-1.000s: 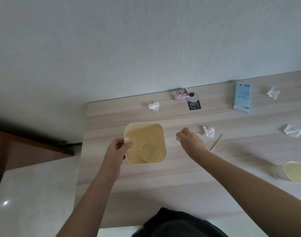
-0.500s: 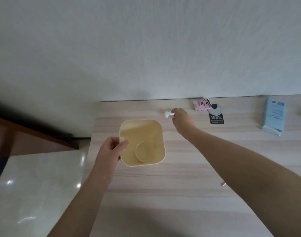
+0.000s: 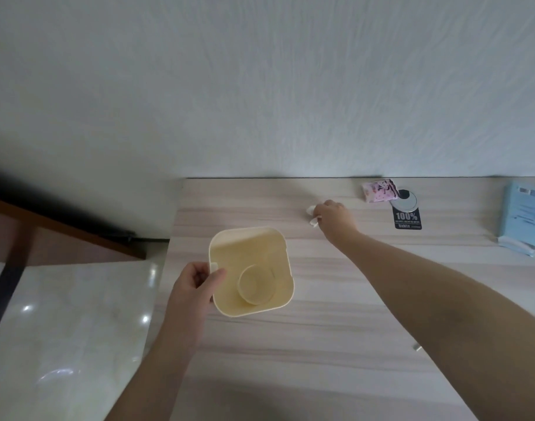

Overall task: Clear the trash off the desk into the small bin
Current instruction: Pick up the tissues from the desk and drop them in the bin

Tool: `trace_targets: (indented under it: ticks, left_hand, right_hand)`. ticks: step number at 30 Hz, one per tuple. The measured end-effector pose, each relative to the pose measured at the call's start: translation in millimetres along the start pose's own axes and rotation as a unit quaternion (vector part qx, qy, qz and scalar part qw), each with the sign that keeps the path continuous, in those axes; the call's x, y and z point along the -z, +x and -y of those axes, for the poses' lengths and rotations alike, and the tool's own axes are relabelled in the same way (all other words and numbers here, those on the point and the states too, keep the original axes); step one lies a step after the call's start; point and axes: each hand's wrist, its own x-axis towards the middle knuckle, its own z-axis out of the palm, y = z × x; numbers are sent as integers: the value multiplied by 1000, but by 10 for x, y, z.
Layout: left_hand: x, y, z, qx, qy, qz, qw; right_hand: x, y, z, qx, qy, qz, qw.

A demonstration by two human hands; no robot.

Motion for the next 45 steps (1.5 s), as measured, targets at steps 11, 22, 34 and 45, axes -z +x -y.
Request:
trace_targets:
  ticks: [11, 22, 34, 45]
  left_hand:
    - [-334, 60, -100, 21, -2, 30, 999]
    - [-922, -95, -264, -9, 0, 59, 998]
    - [-1310, -178, -218, -23, 12, 95, 995]
    - [-1589, -394, -216, -31, 4, 140, 990]
  right_hand:
    - [995, -1225, 666, 98, 279, -227, 928]
    - [858, -1711, 900, 167, 112, -7, 979]
    - [1300, -1803, -196, 34, 115, -295, 948]
    - [628, -1752, -1503, -170, -55, -33, 983]
